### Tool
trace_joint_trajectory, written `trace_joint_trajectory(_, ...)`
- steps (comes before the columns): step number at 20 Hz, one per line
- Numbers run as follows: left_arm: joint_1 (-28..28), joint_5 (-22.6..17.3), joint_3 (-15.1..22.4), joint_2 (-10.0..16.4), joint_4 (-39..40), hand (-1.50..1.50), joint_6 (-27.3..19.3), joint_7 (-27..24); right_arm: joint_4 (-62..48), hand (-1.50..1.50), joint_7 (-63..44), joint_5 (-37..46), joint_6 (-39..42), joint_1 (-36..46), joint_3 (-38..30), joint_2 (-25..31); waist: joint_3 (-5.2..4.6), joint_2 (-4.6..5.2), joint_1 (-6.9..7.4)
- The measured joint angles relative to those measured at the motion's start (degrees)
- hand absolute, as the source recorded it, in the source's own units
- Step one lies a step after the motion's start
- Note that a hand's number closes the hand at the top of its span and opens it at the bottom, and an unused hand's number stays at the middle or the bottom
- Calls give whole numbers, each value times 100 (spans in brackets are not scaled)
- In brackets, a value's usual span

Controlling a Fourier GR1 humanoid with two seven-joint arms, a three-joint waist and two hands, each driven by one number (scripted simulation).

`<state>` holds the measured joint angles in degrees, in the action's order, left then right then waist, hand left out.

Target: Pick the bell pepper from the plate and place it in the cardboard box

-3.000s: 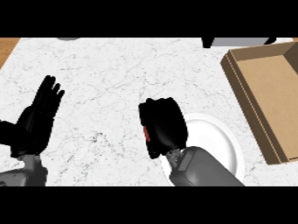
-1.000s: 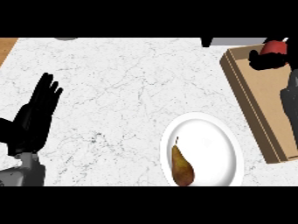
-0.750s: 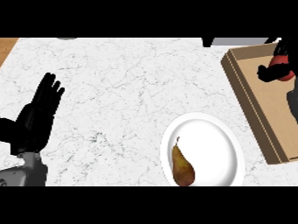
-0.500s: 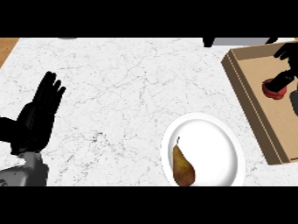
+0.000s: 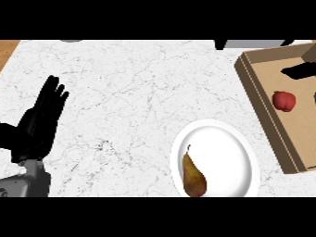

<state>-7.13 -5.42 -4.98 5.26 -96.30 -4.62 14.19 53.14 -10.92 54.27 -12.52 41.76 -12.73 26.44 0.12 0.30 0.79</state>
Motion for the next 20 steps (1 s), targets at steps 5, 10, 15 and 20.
trace_joint_trajectory(5,28,22,-20,3,14,0,-25,-14,214,-150,392,-940,-223,164,-652,-148,-5,-26,-47)
trace_joint_trajectory(10,76,-61,-124,77,-20,0,30,-7,500,-150,615,-2177,-127,159,-1466,-372,-4,-48,-98)
trace_joint_trajectory(15,249,-27,-86,36,12,0,69,-157,813,-150,874,-3174,199,-110,-2102,-244,-8,-45,-111)
trace_joint_trajectory(20,176,-49,-100,61,-80,0,57,-19,992,-150,1276,-3860,341,-606,-2513,-83,-10,-38,-97)
